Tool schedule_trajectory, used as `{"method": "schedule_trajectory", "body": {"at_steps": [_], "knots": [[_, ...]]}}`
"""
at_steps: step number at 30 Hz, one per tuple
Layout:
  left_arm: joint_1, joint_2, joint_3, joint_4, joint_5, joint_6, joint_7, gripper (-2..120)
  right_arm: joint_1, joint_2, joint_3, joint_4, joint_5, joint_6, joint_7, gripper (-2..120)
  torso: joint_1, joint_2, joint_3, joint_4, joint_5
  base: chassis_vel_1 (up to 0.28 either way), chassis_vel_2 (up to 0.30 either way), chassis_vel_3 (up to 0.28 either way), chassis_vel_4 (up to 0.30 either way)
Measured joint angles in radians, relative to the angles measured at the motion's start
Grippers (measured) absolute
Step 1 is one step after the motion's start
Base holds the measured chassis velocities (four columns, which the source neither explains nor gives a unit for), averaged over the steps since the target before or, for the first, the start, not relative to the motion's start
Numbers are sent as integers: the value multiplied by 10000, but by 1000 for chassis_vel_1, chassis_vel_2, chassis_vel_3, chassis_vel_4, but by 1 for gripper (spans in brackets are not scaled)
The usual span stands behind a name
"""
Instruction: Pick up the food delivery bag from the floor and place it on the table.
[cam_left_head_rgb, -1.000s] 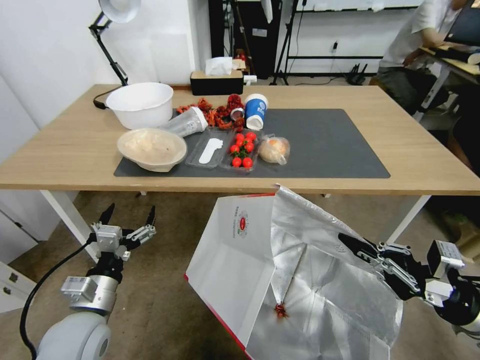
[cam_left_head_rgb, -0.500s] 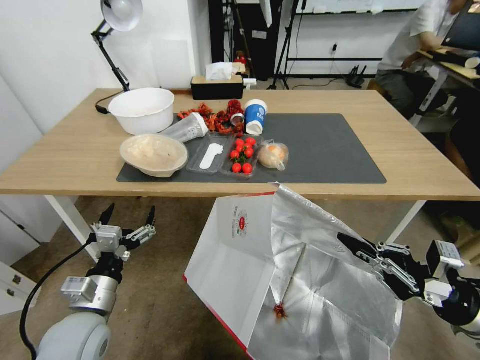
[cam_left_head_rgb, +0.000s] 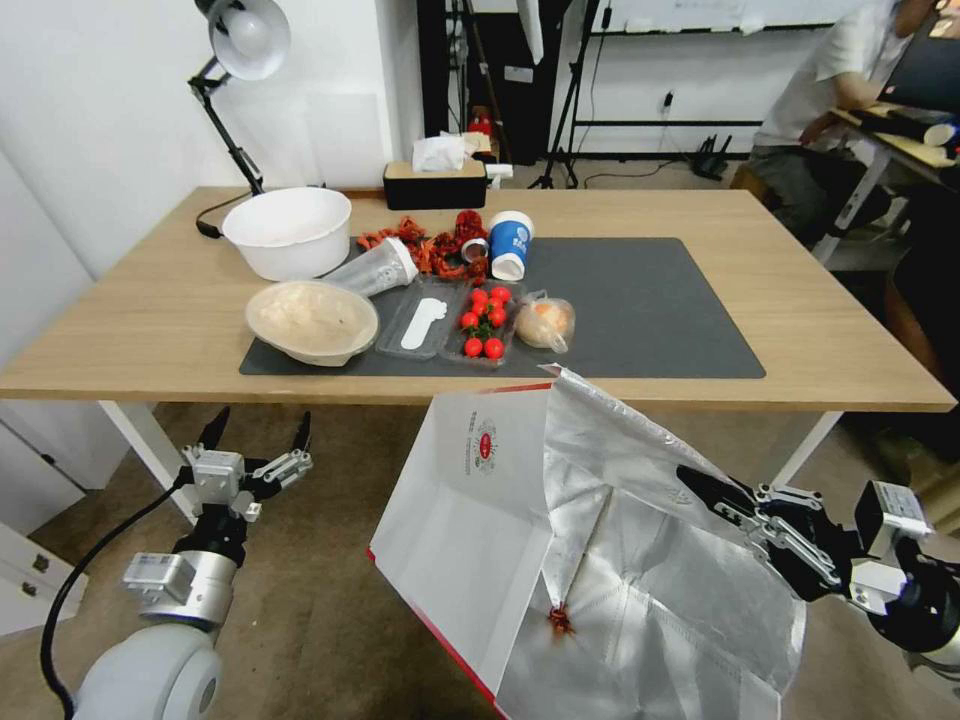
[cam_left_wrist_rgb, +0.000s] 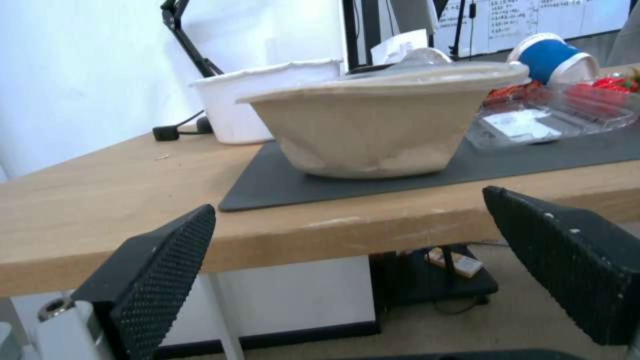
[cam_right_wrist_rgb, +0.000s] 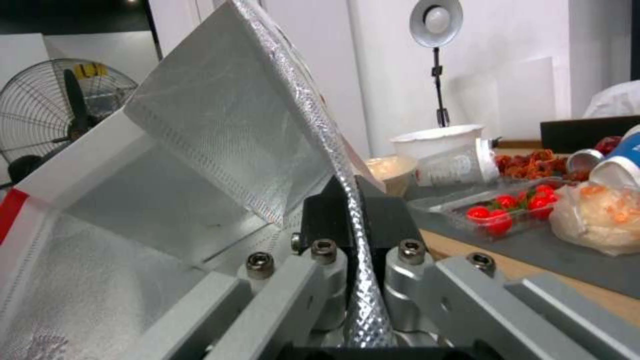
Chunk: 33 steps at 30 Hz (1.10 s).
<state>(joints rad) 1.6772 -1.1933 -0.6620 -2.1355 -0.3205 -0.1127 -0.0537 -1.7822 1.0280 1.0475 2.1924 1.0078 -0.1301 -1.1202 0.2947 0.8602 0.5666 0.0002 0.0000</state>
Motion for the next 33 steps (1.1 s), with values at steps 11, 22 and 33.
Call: {"method": "schedule_trajectory", "body": {"at_steps": [11,22,33], "knots": [[40,0,-2,-17,31,-18,2,100,-35,-24,25,11,5,44,4,0,253,596,338,0,0,0,0,0,0],[109,-18,-16,-63,80,-32,-3,100,-18,-9,26,7,16,59,-30,0,471,1097,625,0,0,0,0,0,0],[82,-8,-9,-47,83,-44,-33,100,-20,-23,26,-2,32,88,-40,0,686,1593,904,0,0,0,0,0,0]]}}
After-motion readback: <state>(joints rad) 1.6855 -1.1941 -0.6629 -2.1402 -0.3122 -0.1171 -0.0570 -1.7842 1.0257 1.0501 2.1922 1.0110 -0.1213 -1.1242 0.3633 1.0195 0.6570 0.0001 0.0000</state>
